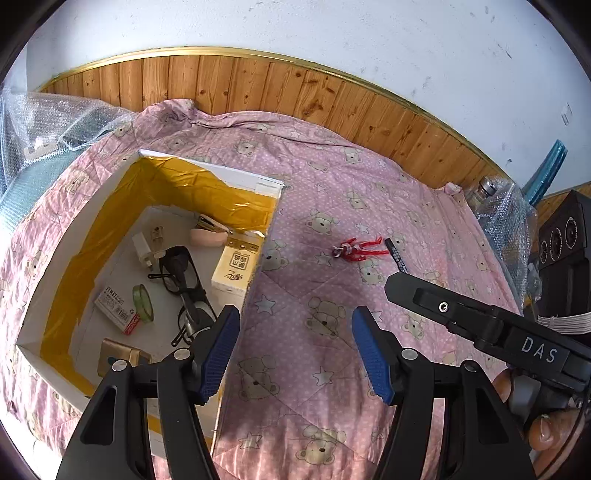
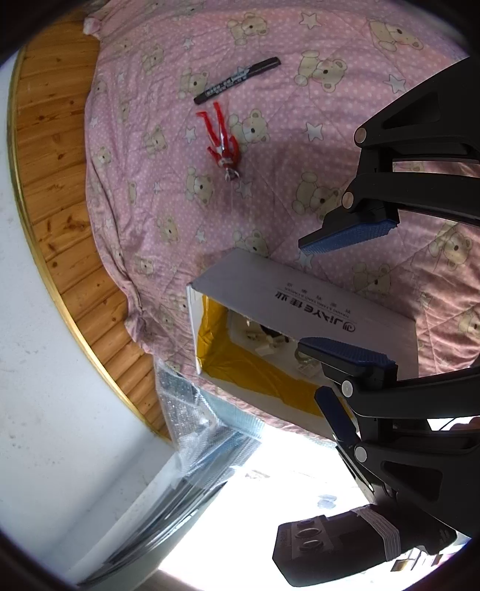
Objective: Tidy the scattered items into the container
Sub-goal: 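Withdraw both open grippers toward the red figure and black marker, then close the right gripper on the black marker while the left closes on the red figure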
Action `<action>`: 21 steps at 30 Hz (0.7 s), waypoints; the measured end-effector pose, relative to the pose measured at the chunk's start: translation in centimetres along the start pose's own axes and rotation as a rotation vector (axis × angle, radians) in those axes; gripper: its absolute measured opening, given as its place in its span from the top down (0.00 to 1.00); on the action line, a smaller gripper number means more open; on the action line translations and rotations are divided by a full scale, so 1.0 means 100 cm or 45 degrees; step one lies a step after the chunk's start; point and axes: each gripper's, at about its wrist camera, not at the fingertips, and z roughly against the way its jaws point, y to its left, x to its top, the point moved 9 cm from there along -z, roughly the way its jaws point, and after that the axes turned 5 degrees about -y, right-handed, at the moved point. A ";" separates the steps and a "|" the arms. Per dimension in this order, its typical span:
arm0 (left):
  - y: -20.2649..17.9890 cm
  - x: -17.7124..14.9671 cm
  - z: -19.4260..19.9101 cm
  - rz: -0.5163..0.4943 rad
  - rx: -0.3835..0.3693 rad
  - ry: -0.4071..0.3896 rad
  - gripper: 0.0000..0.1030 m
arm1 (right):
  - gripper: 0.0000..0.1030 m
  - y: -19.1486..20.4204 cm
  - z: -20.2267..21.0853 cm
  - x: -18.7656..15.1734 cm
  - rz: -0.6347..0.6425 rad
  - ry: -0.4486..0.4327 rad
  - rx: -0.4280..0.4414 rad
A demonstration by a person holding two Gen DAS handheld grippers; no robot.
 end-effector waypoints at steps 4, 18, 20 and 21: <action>-0.016 -0.004 -0.012 -0.029 -0.014 0.029 0.38 | 0.50 -0.025 0.009 -0.002 -0.047 -0.011 -0.024; -0.059 -0.009 -0.047 -0.113 -0.048 0.107 0.38 | 0.50 -0.078 0.013 -0.001 -0.146 -0.014 -0.070; -0.062 -0.008 -0.054 -0.119 -0.049 0.118 0.38 | 0.50 -0.086 0.011 0.000 -0.161 -0.012 -0.078; -0.063 -0.008 -0.057 -0.122 -0.051 0.124 0.38 | 0.50 -0.090 0.010 0.000 -0.168 -0.010 -0.083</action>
